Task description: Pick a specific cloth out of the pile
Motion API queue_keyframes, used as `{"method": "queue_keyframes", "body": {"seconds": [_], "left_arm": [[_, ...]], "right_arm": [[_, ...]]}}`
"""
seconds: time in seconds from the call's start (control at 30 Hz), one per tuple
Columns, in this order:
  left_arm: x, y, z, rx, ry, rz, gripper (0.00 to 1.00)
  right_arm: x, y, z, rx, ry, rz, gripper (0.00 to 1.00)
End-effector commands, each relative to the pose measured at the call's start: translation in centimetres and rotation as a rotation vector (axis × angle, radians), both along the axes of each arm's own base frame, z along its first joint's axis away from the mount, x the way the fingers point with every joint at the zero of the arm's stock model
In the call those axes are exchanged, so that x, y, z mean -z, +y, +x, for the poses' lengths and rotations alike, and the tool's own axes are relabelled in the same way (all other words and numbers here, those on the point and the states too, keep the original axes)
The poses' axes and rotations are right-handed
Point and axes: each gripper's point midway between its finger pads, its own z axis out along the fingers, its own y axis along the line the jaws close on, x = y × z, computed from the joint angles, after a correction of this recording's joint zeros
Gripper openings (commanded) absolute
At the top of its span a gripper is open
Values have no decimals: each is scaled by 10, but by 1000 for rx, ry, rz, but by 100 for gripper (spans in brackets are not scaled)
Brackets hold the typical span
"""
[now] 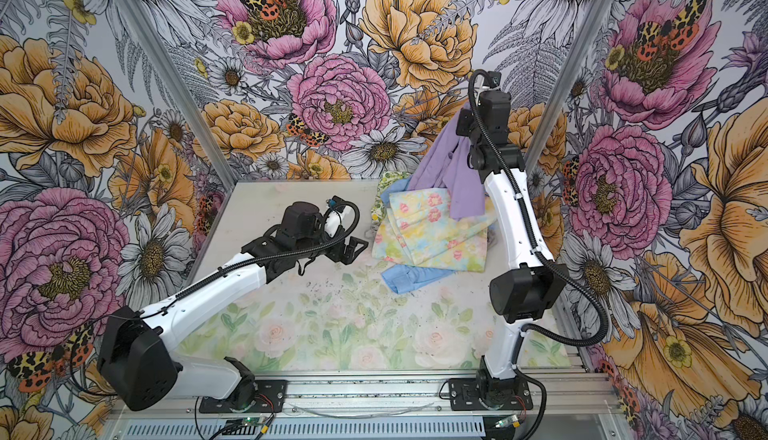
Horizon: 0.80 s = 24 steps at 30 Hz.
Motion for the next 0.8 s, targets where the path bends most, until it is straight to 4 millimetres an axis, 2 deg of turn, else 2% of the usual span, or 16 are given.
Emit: {"method": "queue_keyframes", "body": {"seconds": [0.0, 0.17, 0.3, 0.57, 0.77], "left_arm": [[0, 4, 8, -34, -12, -6, 96], [2, 7, 11, -53, -13, 4, 96], [3, 13, 17, -80, -11, 3, 96], [-6, 44, 36, -188, -33, -23, 96], [-24, 73, 48, -277, -86, -87, 96]], "right_arm": [[-67, 5, -10, -24, -189, 40, 0], [-107, 15, -15, -67, -304, 86, 0], [-121, 30, -24, -113, -335, 110, 0], [-115, 82, -58, -223, -286, 74, 0], [-87, 117, -78, -304, -203, 97, 0]]}}
